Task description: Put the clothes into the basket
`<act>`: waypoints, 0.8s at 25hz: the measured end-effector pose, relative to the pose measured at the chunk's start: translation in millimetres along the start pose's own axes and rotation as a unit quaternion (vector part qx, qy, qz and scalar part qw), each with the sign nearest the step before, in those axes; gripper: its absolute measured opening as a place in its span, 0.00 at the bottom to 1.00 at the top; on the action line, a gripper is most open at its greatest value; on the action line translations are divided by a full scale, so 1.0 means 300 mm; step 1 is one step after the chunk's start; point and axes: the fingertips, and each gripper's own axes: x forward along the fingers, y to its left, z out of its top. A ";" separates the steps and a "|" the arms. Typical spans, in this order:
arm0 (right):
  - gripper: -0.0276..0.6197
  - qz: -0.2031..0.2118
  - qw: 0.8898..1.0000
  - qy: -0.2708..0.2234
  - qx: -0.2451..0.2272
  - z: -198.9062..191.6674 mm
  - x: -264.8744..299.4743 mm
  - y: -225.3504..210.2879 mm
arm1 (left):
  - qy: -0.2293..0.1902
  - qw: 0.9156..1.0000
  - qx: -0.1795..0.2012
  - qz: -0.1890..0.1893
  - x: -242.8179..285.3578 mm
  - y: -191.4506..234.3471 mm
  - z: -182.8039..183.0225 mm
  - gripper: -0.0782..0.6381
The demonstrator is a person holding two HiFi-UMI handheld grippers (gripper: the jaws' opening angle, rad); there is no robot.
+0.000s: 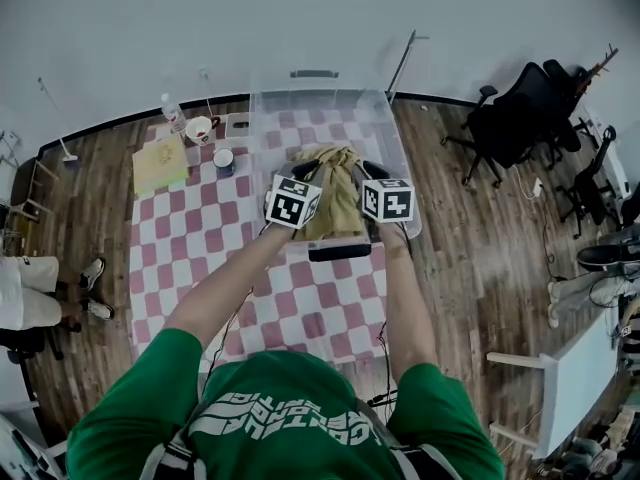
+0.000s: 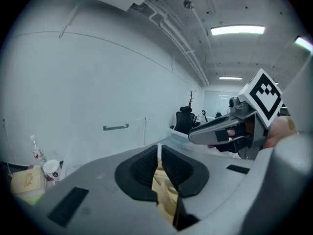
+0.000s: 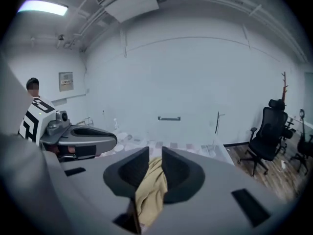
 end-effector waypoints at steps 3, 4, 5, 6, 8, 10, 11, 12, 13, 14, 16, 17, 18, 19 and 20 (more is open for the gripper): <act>0.09 0.008 0.999 -0.045 -0.002 0.028 -0.101 0.073 | -0.032 0.999 0.016 -0.008 -0.095 -0.036 0.052 0.12; 0.07 0.015 0.998 -0.056 -0.005 0.036 -0.132 0.102 | -0.042 0.999 0.020 -0.011 -0.129 -0.044 0.068 0.12; 0.06 0.021 0.998 -0.065 -0.009 0.042 -0.162 0.130 | -0.051 0.998 0.023 -0.014 -0.163 -0.052 0.082 0.12; 0.06 0.026 0.997 -0.074 -0.011 0.046 -0.190 0.157 | -0.058 0.998 0.025 -0.018 -0.197 -0.059 0.094 0.12; 0.06 0.034 0.995 -0.087 -0.015 0.051 -0.241 0.208 | -0.071 0.997 0.025 -0.021 -0.265 -0.069 0.111 0.12; 0.06 0.040 0.994 -0.098 -0.019 0.049 -0.284 0.256 | -0.082 0.996 0.029 -0.018 -0.332 -0.076 0.117 0.12; 0.06 0.043 0.993 -0.104 -0.020 0.048 -0.301 0.279 | -0.086 0.996 0.033 -0.017 -0.363 -0.078 0.115 0.12; 0.06 0.046 0.993 -0.109 -0.020 0.045 -0.316 0.302 | -0.089 0.995 0.037 -0.015 -0.392 -0.078 0.111 0.12; 0.06 0.050 0.992 -0.114 -0.019 0.042 -0.331 0.327 | -0.092 0.995 0.039 -0.013 -0.421 -0.079 0.104 0.12; 0.06 0.054 0.991 -0.119 -0.018 0.036 -0.346 0.353 | -0.094 0.995 0.040 -0.011 -0.450 -0.079 0.096 0.12; 0.06 0.064 0.990 -0.123 -0.019 0.016 -0.373 0.410 | -0.098 0.995 0.036 -0.005 -0.511 -0.079 0.075 0.12; 0.06 0.068 0.990 -0.125 -0.020 0.005 -0.385 0.437 | -0.099 0.994 0.033 -0.001 -0.539 -0.077 0.064 0.12; 0.06 0.073 0.989 -0.126 -0.020 -0.005 -0.393 0.463 | -0.101 0.994 0.032 0.002 -0.564 -0.073 0.053 0.12; 0.06 0.076 0.989 -0.127 -0.020 -0.014 -0.398 0.486 | -0.102 0.994 0.032 0.005 -0.587 -0.067 0.043 0.12; 0.06 0.080 0.988 -0.128 -0.020 -0.023 -0.401 0.508 | -0.102 0.994 0.031 0.008 -0.608 -0.060 0.031 0.12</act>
